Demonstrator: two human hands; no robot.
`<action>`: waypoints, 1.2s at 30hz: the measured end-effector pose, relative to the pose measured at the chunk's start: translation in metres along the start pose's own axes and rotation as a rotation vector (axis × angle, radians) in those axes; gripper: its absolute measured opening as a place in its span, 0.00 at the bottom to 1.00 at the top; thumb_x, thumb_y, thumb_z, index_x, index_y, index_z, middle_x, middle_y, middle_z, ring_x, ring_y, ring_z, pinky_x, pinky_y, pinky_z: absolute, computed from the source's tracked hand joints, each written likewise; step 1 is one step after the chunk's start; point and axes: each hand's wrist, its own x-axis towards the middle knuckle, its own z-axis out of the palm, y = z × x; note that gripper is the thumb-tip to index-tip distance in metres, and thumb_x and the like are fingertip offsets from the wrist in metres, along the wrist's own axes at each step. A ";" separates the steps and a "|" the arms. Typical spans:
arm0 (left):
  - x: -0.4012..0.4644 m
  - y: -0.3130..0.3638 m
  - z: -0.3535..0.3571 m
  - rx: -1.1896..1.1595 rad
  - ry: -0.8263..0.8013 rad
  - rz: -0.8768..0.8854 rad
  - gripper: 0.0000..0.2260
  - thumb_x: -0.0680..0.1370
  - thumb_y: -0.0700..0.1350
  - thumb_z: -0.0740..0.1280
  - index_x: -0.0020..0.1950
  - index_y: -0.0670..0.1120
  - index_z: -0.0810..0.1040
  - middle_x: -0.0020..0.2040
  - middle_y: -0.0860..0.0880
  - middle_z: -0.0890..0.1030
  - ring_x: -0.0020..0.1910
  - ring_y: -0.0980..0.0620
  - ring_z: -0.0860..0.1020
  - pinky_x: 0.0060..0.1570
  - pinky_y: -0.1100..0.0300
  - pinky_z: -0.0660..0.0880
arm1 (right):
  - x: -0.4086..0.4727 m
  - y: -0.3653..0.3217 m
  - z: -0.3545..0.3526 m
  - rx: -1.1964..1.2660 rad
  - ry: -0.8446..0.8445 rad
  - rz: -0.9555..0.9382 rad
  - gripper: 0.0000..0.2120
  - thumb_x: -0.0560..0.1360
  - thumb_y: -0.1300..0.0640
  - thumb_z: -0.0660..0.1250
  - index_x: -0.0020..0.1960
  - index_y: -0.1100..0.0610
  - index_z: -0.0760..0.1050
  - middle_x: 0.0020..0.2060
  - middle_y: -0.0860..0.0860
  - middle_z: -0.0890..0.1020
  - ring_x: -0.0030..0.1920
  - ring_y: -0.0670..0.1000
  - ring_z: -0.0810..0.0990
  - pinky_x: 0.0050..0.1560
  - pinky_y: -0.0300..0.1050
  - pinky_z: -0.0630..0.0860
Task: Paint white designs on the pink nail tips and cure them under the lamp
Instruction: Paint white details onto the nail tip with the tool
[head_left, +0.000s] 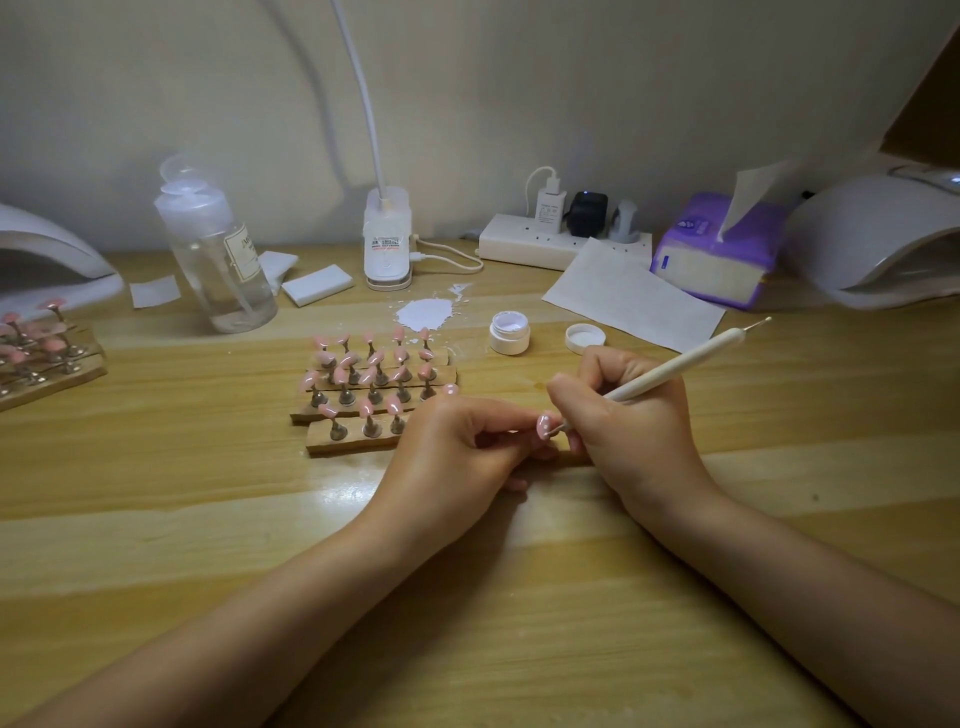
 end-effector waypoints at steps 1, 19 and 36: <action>0.000 0.000 0.000 -0.002 0.001 -0.006 0.12 0.74 0.36 0.67 0.41 0.52 0.84 0.39 0.49 0.84 0.39 0.59 0.82 0.31 0.70 0.75 | 0.000 0.000 0.000 0.003 0.000 0.001 0.18 0.67 0.73 0.62 0.24 0.60 0.61 0.13 0.46 0.68 0.16 0.40 0.69 0.20 0.30 0.63; 0.001 0.000 0.000 0.018 -0.002 0.022 0.14 0.74 0.35 0.67 0.39 0.54 0.83 0.38 0.52 0.84 0.38 0.60 0.82 0.31 0.70 0.75 | -0.001 -0.001 0.001 0.005 -0.003 0.002 0.19 0.68 0.74 0.61 0.24 0.59 0.61 0.13 0.45 0.68 0.17 0.39 0.69 0.20 0.29 0.63; 0.001 -0.001 0.000 0.008 -0.002 0.025 0.15 0.74 0.35 0.68 0.38 0.56 0.83 0.34 0.58 0.83 0.37 0.62 0.82 0.30 0.71 0.75 | 0.000 -0.001 0.001 0.004 -0.007 0.003 0.18 0.67 0.73 0.61 0.24 0.60 0.61 0.13 0.46 0.69 0.17 0.40 0.69 0.21 0.29 0.63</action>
